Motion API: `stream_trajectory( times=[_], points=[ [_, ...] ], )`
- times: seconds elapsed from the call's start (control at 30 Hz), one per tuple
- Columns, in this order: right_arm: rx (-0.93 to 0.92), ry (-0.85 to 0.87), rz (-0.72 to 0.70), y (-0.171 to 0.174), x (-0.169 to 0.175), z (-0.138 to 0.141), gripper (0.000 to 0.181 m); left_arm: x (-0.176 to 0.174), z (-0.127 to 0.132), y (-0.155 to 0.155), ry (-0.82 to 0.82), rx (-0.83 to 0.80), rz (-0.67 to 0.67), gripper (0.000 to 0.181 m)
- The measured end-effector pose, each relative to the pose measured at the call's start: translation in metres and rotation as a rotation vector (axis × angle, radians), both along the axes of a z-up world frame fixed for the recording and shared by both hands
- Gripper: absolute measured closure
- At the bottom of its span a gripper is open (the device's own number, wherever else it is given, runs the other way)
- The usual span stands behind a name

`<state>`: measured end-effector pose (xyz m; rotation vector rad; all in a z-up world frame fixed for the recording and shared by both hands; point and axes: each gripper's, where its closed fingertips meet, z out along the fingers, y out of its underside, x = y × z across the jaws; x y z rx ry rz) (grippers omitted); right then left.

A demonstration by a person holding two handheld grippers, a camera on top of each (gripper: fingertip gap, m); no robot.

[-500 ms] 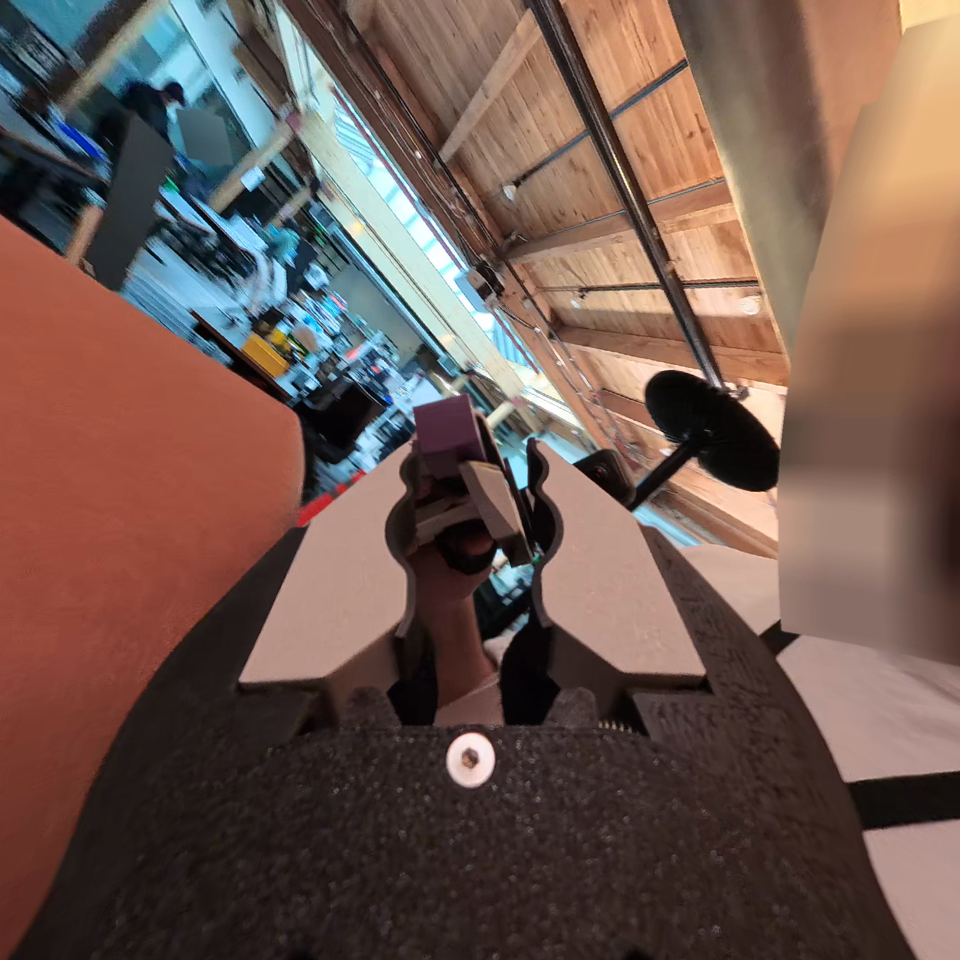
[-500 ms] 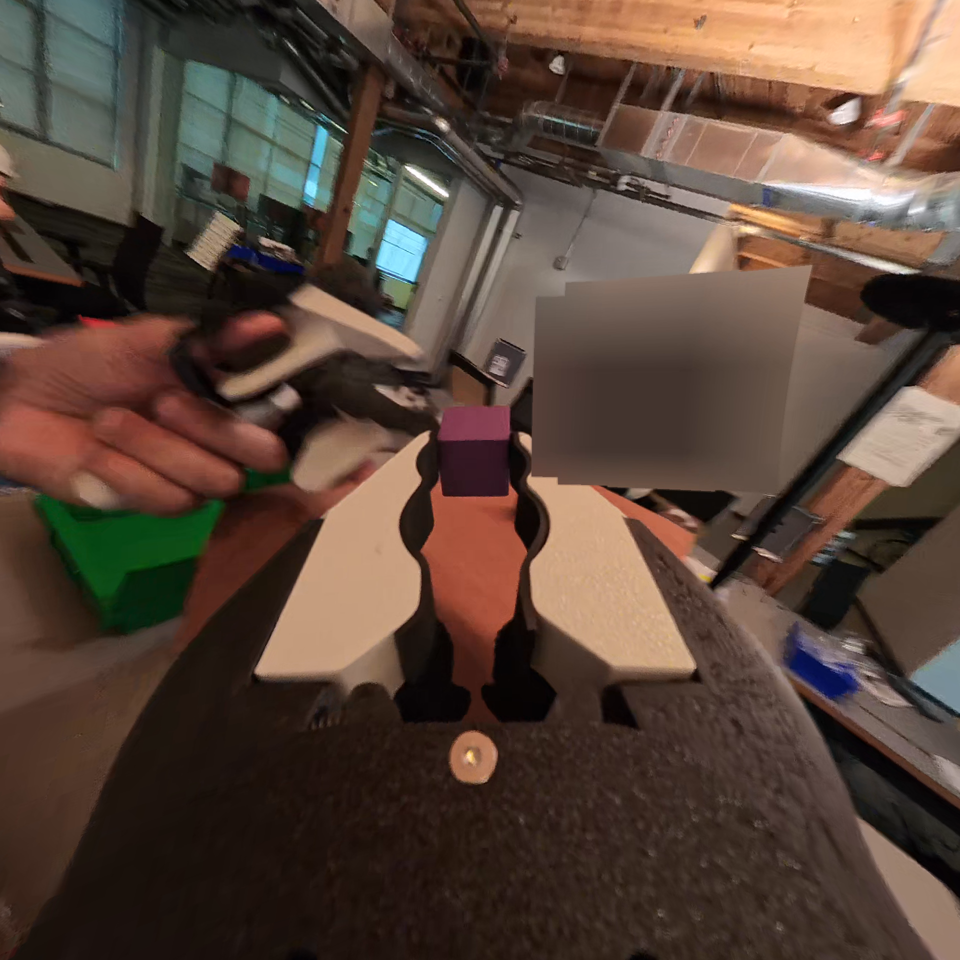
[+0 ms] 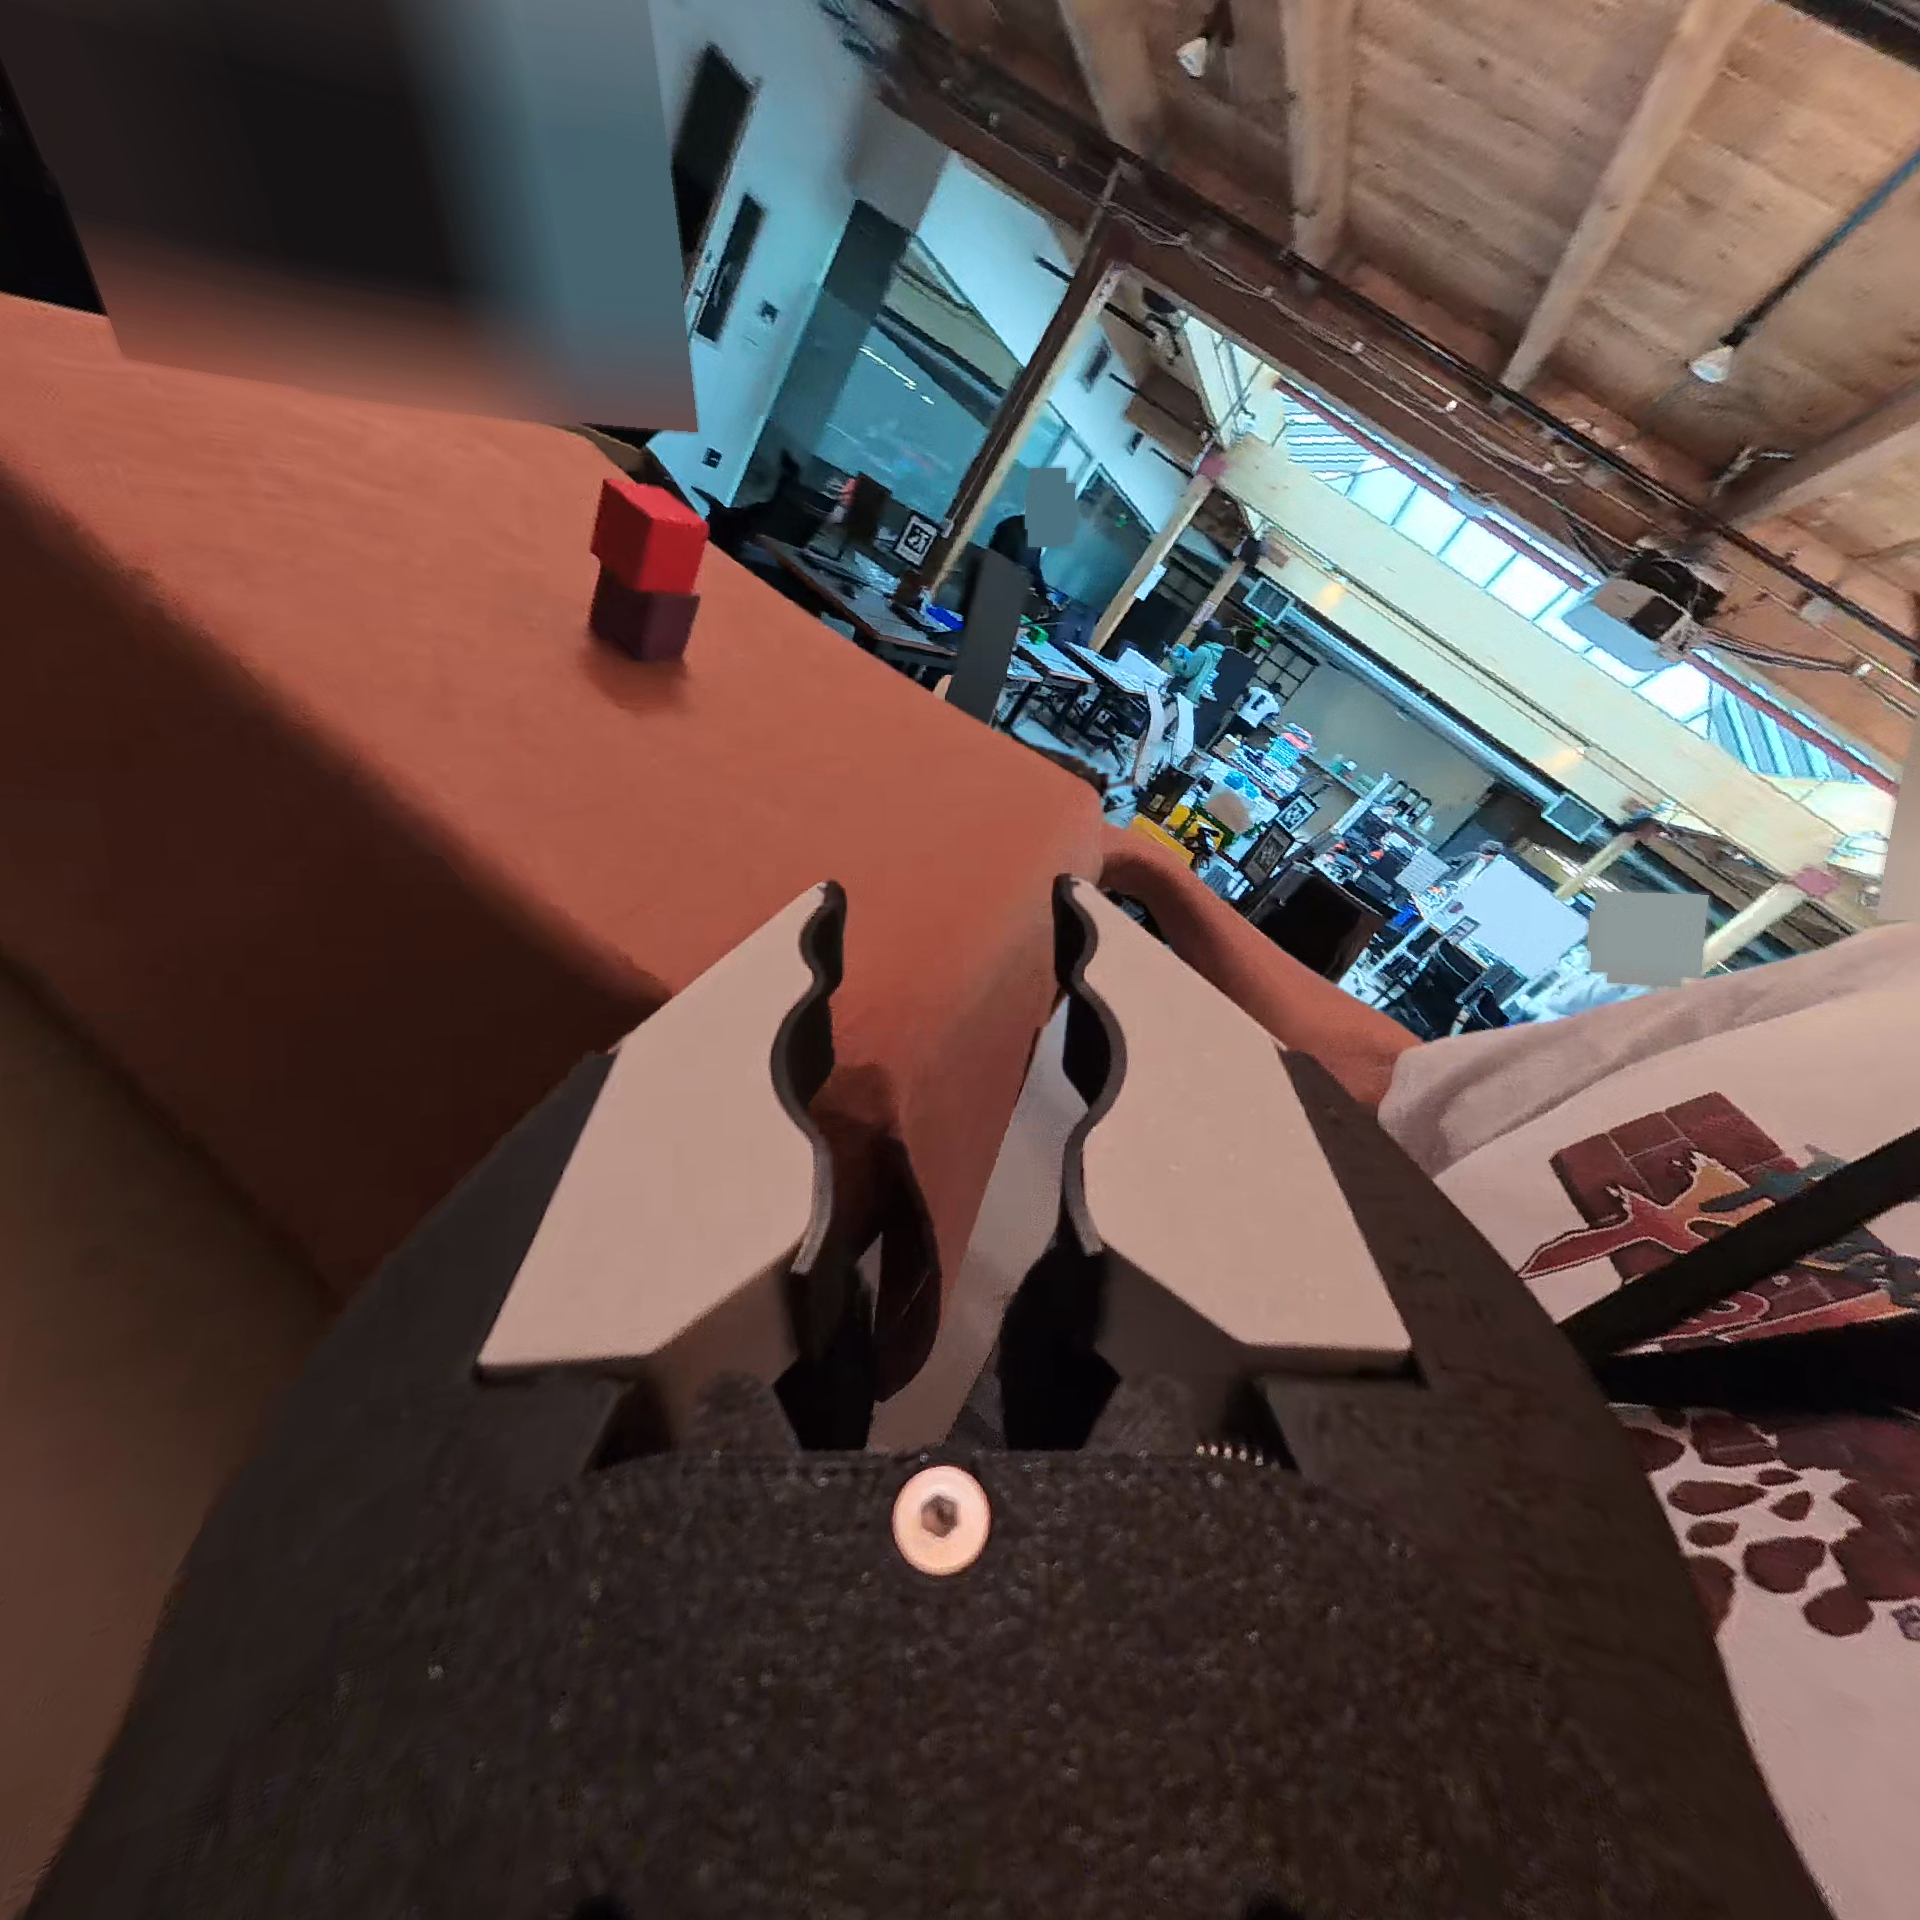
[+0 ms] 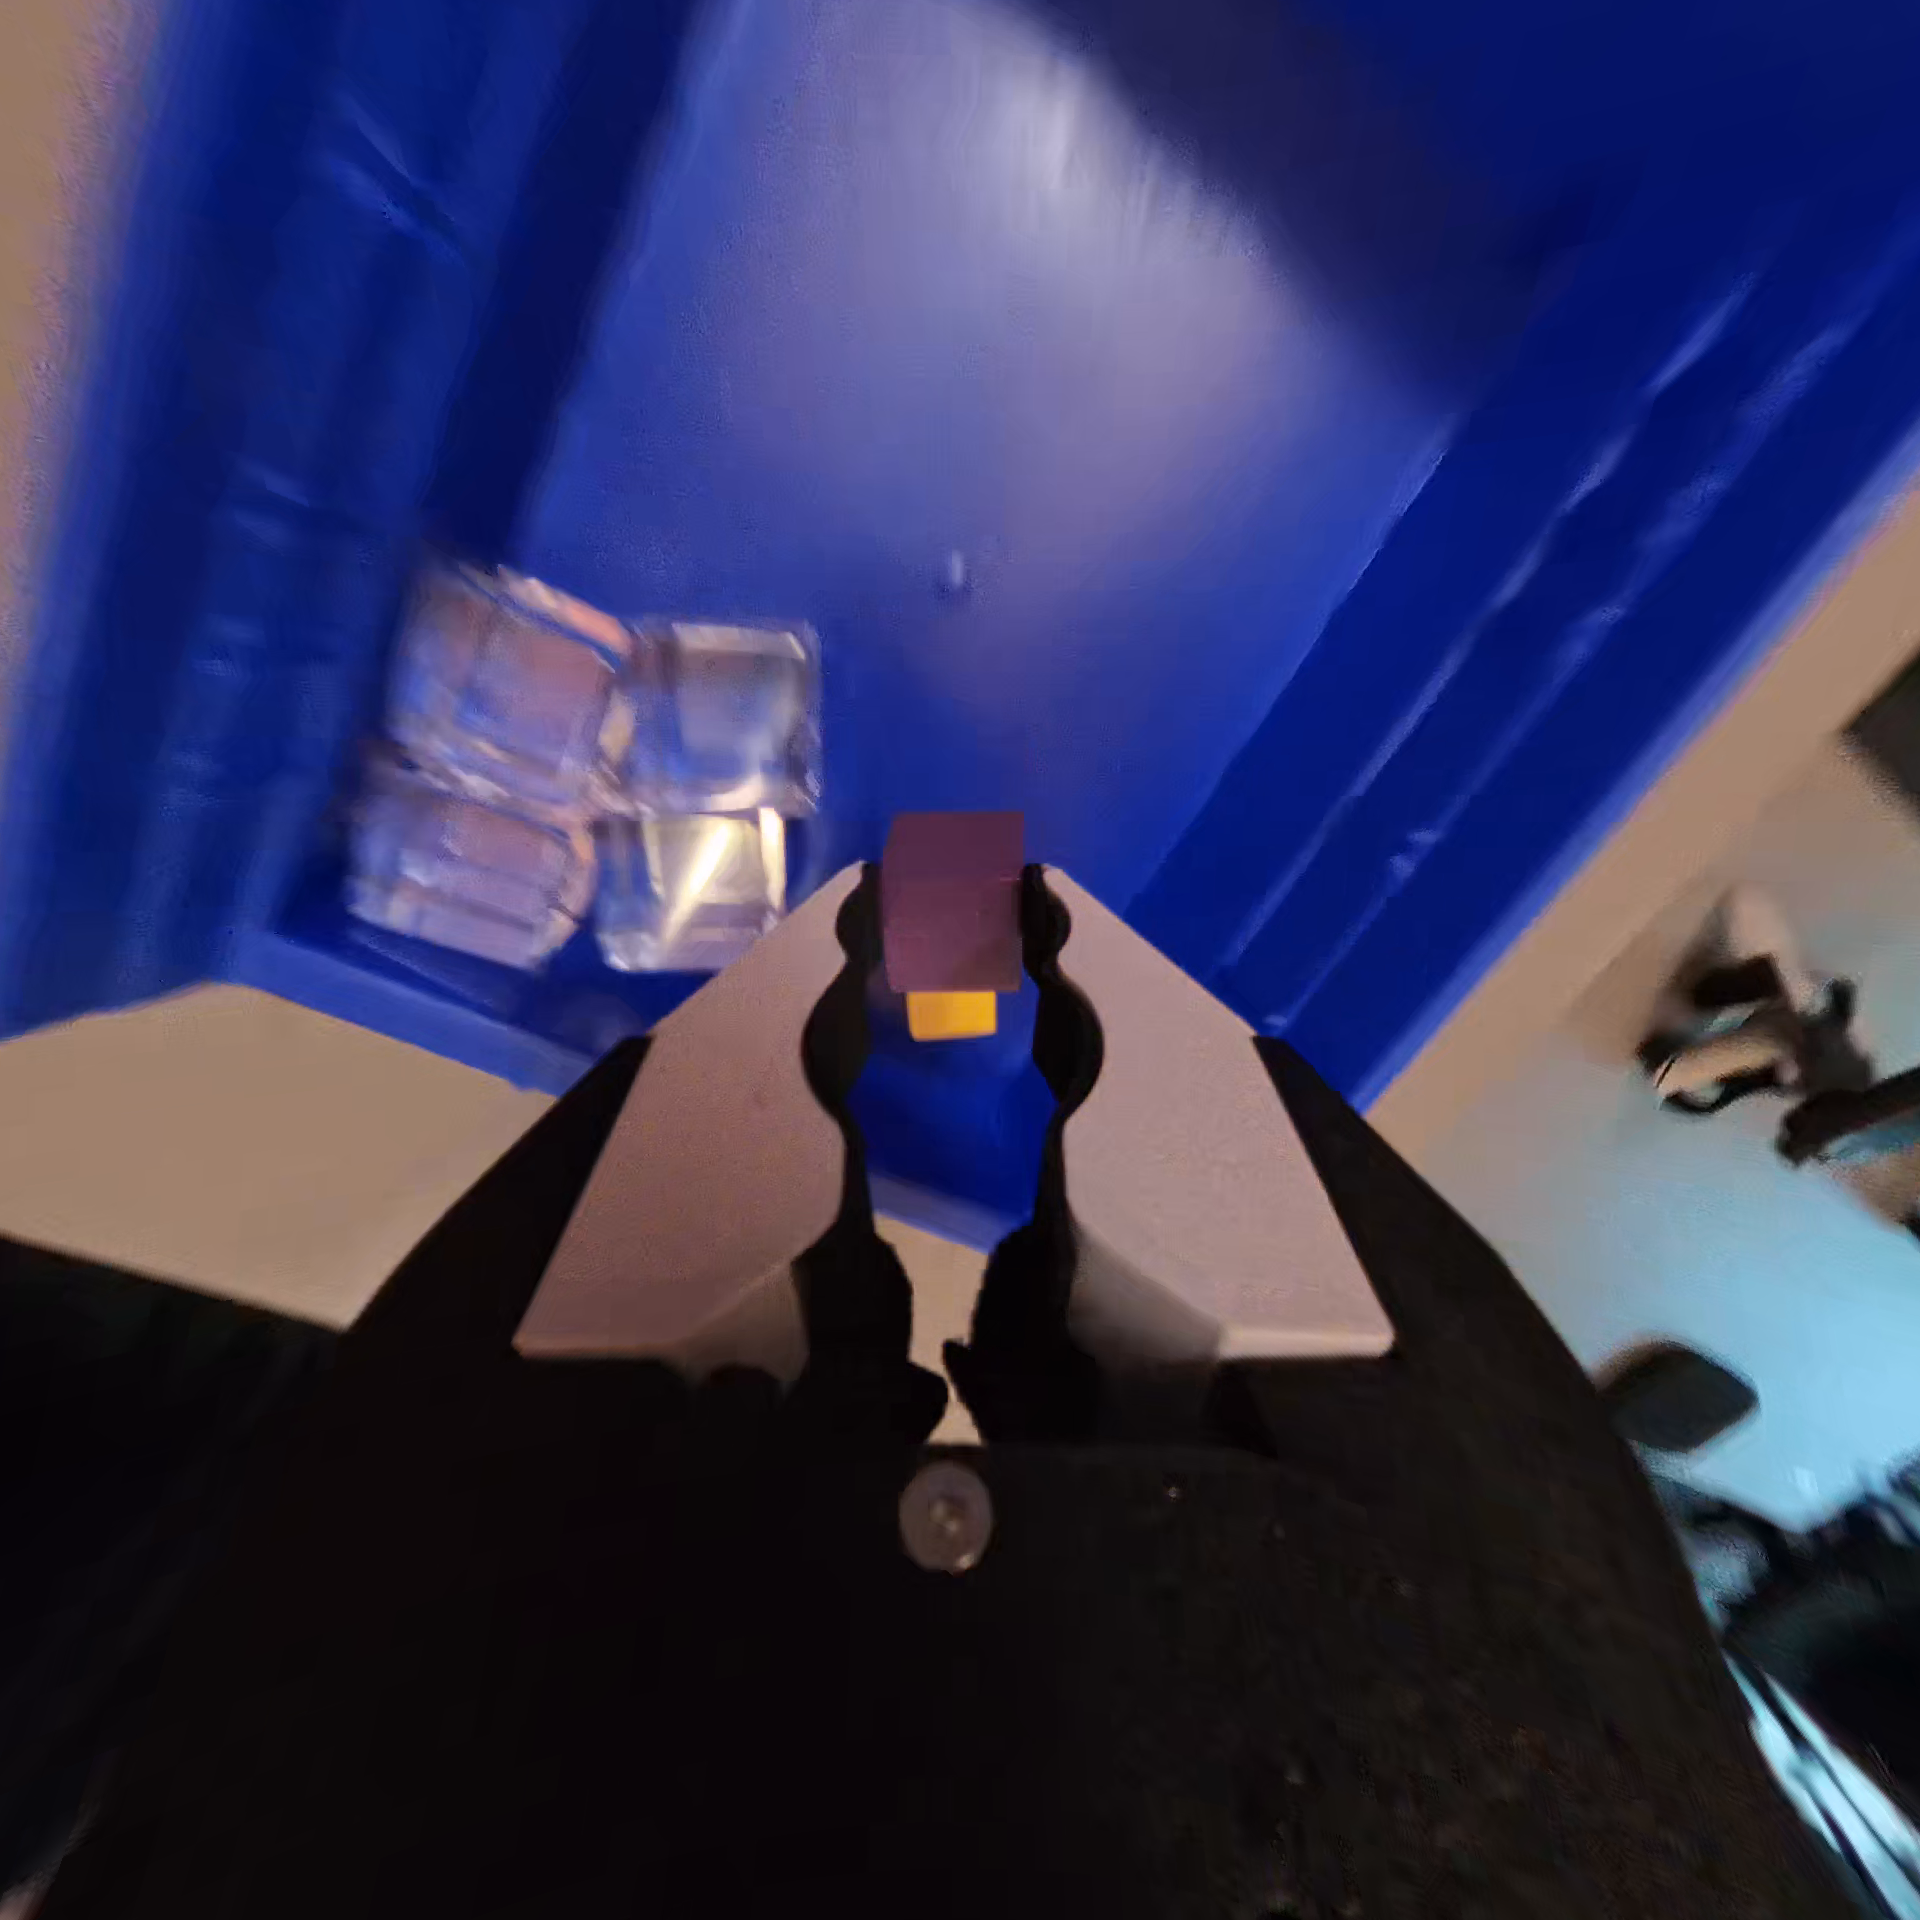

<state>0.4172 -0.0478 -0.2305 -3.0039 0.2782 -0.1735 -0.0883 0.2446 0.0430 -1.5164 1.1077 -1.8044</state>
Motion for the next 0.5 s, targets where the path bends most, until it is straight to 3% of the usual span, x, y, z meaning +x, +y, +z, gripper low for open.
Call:
stream_trajectory(
  times=[0.07, 0.13, 0.3, 0.33, 0.4, 0.5],
  points=[
    [-0.162, 0.09, 0.006, -0.019, 0.006, -0.033, 0.155, -0.001, -0.002, 0.0, 0.009, -0.008, 0.015, 0.14],
    [-0.206, 0.149, 0.015, -0.022, 0.005, -0.054, 0.154, 0.001, -0.003, -0.001, 0.022, 0.006, 0.033, 0.14],
    [-0.251, 0.127, 0.048, -0.028, 0.006, -0.065, 0.155, 0.006, -0.003, -0.008, 0.045, 0.083, 0.052, 0.14],
    [-0.244, 0.128, 0.044, -0.028, 0.005, -0.065, 0.154, 0.006, -0.003, -0.009, 0.048, 0.099, 0.052, 0.14],
    [-0.211, 0.131, 0.016, -0.024, 0.002, -0.053, 0.137, 0.007, -0.004, -0.013, 0.056, 0.119, 0.042, 0.14],
    [-0.018, 0.032, -0.019, 0.014, 0.003, 0.006, 0.125, 0.004, -0.005, -0.013, 0.06, 0.133, 0.038, 0.14]
  ],
)
